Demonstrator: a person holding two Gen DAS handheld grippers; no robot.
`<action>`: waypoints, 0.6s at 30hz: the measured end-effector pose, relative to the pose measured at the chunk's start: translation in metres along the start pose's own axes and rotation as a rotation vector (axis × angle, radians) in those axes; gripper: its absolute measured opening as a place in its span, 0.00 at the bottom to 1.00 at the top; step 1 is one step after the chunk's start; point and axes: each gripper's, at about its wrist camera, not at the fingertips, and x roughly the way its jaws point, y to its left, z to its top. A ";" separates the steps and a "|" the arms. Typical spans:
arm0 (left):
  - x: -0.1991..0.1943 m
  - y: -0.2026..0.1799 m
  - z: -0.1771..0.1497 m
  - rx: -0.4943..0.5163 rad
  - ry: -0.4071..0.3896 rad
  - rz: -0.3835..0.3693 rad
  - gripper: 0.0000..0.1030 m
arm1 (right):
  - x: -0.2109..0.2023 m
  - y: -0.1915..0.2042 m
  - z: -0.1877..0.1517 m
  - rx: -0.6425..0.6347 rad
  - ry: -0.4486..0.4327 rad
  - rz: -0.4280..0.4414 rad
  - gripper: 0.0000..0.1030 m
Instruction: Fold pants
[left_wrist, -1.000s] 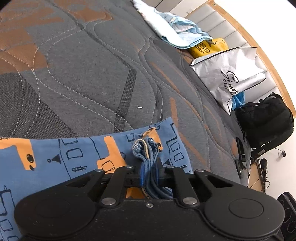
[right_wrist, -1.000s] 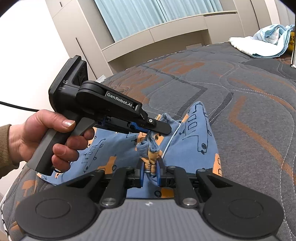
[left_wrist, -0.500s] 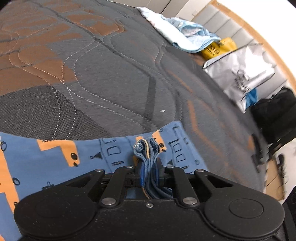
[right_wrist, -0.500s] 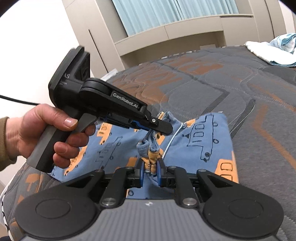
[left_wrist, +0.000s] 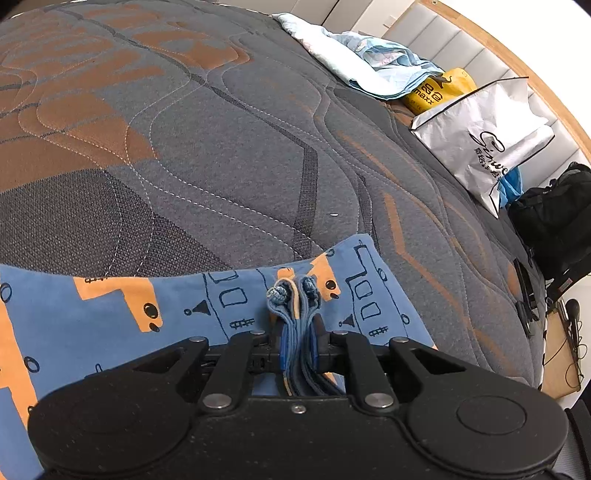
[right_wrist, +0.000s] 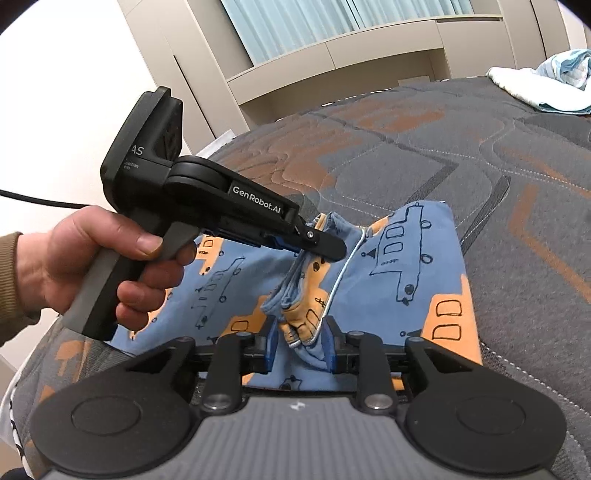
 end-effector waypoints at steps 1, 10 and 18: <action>0.000 0.001 0.000 -0.008 -0.001 -0.002 0.12 | 0.002 0.001 0.000 -0.009 0.003 -0.005 0.29; -0.001 0.006 0.000 -0.070 0.004 -0.016 0.12 | 0.012 0.043 -0.004 -0.310 -0.021 -0.108 0.47; -0.001 0.006 0.000 -0.071 0.007 -0.016 0.13 | 0.028 0.067 -0.015 -0.527 0.008 -0.217 0.47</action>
